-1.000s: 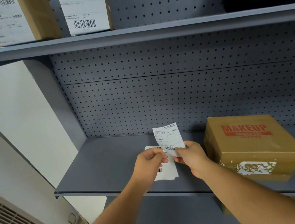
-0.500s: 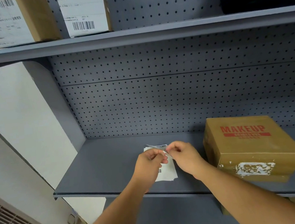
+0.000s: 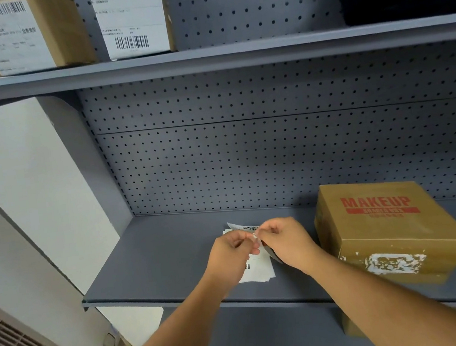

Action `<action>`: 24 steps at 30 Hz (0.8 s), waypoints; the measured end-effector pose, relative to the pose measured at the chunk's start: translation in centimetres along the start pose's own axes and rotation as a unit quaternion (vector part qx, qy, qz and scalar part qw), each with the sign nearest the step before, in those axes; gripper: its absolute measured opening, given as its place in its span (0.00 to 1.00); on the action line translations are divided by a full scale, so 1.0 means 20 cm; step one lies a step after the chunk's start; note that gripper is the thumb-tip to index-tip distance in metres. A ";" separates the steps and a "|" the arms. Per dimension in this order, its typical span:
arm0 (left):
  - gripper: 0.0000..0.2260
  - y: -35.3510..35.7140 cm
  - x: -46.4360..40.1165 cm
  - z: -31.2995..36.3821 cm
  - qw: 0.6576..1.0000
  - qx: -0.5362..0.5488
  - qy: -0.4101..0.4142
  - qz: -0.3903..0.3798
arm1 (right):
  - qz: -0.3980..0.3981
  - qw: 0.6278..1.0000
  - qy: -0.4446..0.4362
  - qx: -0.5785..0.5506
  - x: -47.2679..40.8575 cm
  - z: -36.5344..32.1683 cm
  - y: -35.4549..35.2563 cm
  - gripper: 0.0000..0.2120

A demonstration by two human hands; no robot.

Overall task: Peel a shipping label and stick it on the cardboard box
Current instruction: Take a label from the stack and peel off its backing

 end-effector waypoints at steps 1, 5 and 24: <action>0.07 0.00 0.00 0.00 1.000 -0.002 0.000 0.000 | 0.001 1.000 -0.010 0.011 0.00 -0.01 0.00 0.10; 0.07 -0.02 -0.02 -0.01 1.000 -0.009 -0.012 0.013 | 0.034 0.997 -0.031 0.057 -0.03 -0.04 -0.04 0.11; 0.07 -0.14 -0.07 -0.06 0.996 -0.069 -0.039 0.033 | 0.150 0.982 -0.032 0.106 -0.23 -0.19 -0.41 0.16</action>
Point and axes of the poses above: each hand's wrist, its own x-axis away from the middle knuckle, its own y-axis out of the palm, z = x × y, the point moved 8 cm from there along -x, towards the middle knuckle, and after that the axes turned 11 degrees about z, right-handed, at the moved point
